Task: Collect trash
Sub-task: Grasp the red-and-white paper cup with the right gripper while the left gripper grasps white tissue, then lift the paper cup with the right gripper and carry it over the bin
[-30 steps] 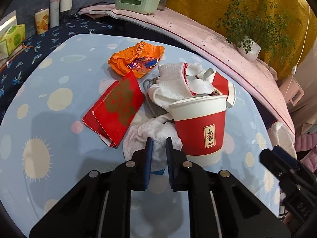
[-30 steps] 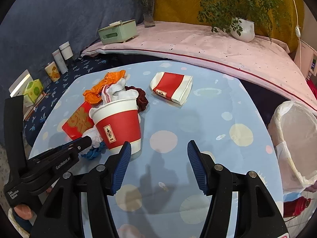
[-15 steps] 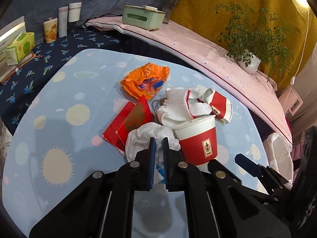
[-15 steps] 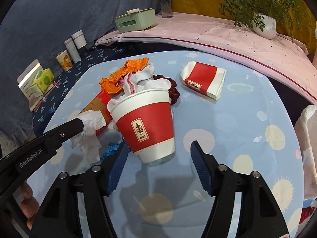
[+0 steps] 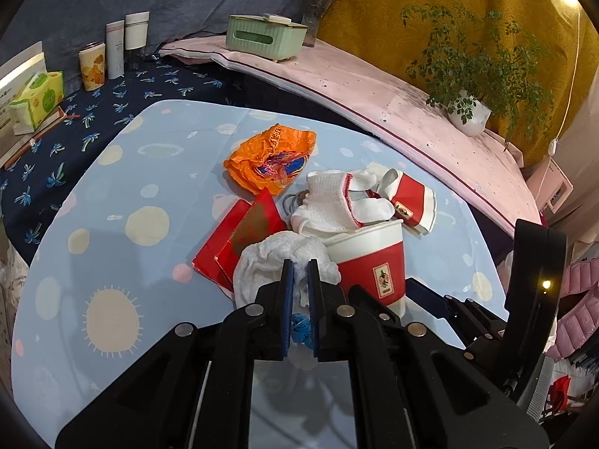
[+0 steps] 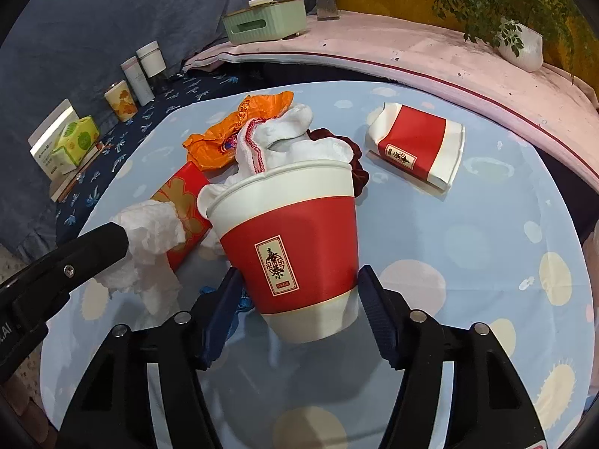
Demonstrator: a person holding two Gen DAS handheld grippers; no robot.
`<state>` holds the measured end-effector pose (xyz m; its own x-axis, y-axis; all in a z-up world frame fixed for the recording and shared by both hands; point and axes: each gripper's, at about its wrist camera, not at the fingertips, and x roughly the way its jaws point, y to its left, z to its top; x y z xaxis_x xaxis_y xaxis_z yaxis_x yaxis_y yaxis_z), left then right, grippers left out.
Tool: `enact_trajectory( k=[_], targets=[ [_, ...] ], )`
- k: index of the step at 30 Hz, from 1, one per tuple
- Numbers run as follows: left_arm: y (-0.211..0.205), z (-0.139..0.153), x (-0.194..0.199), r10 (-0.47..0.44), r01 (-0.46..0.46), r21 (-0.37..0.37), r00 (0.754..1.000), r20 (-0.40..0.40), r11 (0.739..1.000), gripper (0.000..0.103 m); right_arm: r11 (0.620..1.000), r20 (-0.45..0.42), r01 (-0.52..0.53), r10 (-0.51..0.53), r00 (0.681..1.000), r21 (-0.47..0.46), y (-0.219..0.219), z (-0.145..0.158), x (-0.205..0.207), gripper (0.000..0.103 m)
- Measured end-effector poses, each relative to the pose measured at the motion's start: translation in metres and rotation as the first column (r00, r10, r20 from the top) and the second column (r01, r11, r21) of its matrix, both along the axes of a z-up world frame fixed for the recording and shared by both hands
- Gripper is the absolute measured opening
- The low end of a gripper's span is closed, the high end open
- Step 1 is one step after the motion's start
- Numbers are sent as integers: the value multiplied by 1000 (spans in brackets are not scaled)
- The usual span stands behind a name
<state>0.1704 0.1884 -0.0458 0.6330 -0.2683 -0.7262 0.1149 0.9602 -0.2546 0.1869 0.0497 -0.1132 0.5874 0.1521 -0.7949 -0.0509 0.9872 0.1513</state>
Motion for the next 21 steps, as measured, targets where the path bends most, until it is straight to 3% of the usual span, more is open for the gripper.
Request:
enact_trajectory(
  k=[4, 5, 6, 7, 10, 13, 15, 16, 17, 21],
  targets=[
    [-7, 5, -3, -4, 4, -1, 1000, 4, 1000, 7, 1000, 15, -3, 3, 1000, 10, -6, 7, -5, 50],
    [-9, 7, -4, -7, 7, -1, 1000, 7, 1000, 7, 1000, 20, -2, 2, 1000, 15, -9, 10, -7, 38],
    [-13, 10, -5, -12, 12, 0, 1000, 12, 1000, 7, 1000, 21, -5, 4, 1000, 26, -12, 13, -9, 16],
    [-15, 12, -6, -16, 16, 3, 1000, 17, 1000, 7, 999, 13, 4, -5, 1000, 38, -17, 15, -9, 2],
    [-23, 19, -9, -25, 25, 8, 999, 29, 1000, 7, 999, 8, 20, -21, 1000, 45, -28, 17, -11, 1],
    [-26, 23, -11, -22, 22, 10, 999, 34, 1000, 7, 998, -3, 13, -13, 1000, 67, -35, 17, -14, 11],
    [-25, 23, -11, -11, 11, 13, 999, 31, 1000, 7, 998, 18, 16, -18, 1000, 60, -35, 20, -17, 38],
    [-23, 22, -11, -4, 4, 14, 1000, 27, 1000, 7, 998, 34, 20, -22, 999, 56, -35, 22, -18, 58],
    [-21, 20, -10, 2, -2, 12, 1000, 21, 1000, 7, 998, 47, 21, -23, 999, 54, -34, 23, -18, 66],
    [-12, 14, -8, 26, -26, 13, 1000, 5, 1000, 7, 998, 13, -6, 5, 1000, 69, -27, 12, -2, 69]
  ],
)
